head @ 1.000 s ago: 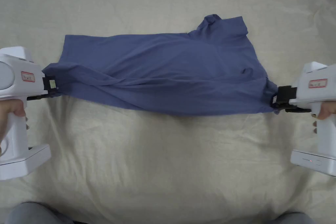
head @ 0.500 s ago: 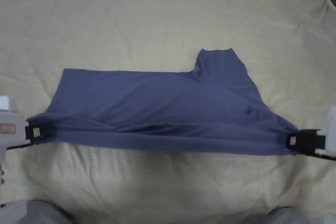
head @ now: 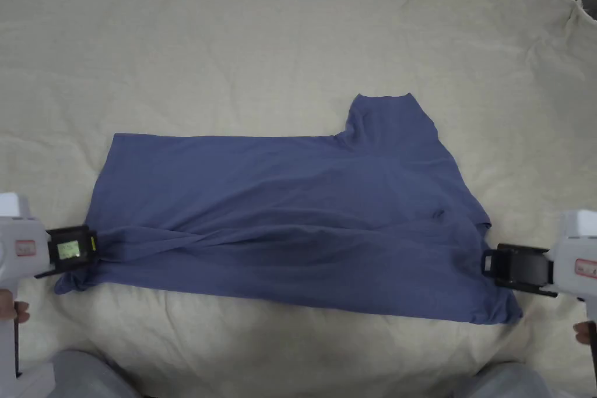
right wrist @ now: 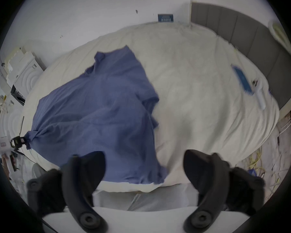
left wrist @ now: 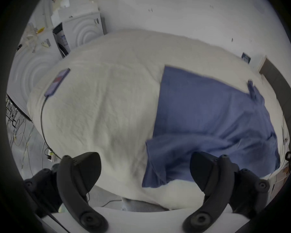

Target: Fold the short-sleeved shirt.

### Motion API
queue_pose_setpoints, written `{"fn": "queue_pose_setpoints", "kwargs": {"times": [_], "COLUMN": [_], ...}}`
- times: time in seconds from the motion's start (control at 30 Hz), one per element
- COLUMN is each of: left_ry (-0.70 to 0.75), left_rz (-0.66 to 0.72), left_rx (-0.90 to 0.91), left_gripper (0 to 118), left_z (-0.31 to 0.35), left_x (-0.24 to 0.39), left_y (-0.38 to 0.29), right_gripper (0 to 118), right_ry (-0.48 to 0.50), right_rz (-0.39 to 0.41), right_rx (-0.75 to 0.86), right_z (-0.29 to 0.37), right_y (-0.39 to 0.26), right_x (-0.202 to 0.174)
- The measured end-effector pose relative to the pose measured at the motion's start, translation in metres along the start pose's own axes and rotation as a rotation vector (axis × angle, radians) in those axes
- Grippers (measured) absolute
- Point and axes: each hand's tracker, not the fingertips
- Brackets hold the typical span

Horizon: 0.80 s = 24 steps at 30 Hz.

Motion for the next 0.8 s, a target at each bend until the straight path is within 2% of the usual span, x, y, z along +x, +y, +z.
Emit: {"fn": "queue_pose_setpoints", "kwargs": {"times": [0.17,0.23,0.33,0.47,0.57,0.63,0.73,0.77,0.8], "left_ry": [0.001,0.039,0.034,-0.017,-0.054,-0.085,-0.099,-0.112,-0.126], "left_rz": [0.037,0.001,-0.059,-0.119,-0.161,-0.201,-0.230,-0.232,-0.228], "left_rx": [0.246,0.421,0.568,0.651,0.666,0.671,0.663,0.655,0.649], "left_gripper": [111,111,111,111,109,96,57,45,33], "left_z": [0.041,0.059,0.074,0.079,0.077,0.075,0.073,0.065,0.064], "left_x": [0.007,0.022,0.046,0.076,0.094,0.103,0.116,0.116,0.119], "left_y": [0.029,0.031,0.032,0.024,0.015,0.010,0.001,0.001,-0.001], "right_gripper": [100,100,100,100,100,100,94,86,68], "right_ry": [-0.015,-0.002,-0.003,-0.030,-0.015,0.006,0.024,0.033,0.037], "right_rz": [0.032,0.031,0.037,0.067,0.054,0.045,0.065,0.078,0.084], "right_rx": [0.227,0.339,0.477,0.602,0.640,0.657,0.668,0.677,0.683], "right_z": [0.043,0.058,0.069,0.066,0.059,0.053,0.048,0.048,0.048], "right_y": [0.028,0.034,0.036,0.030,0.021,0.016,0.009,0.007,0.005], "right_x": [-0.015,-0.028,-0.048,-0.071,-0.083,-0.086,-0.094,-0.098,-0.102]}}
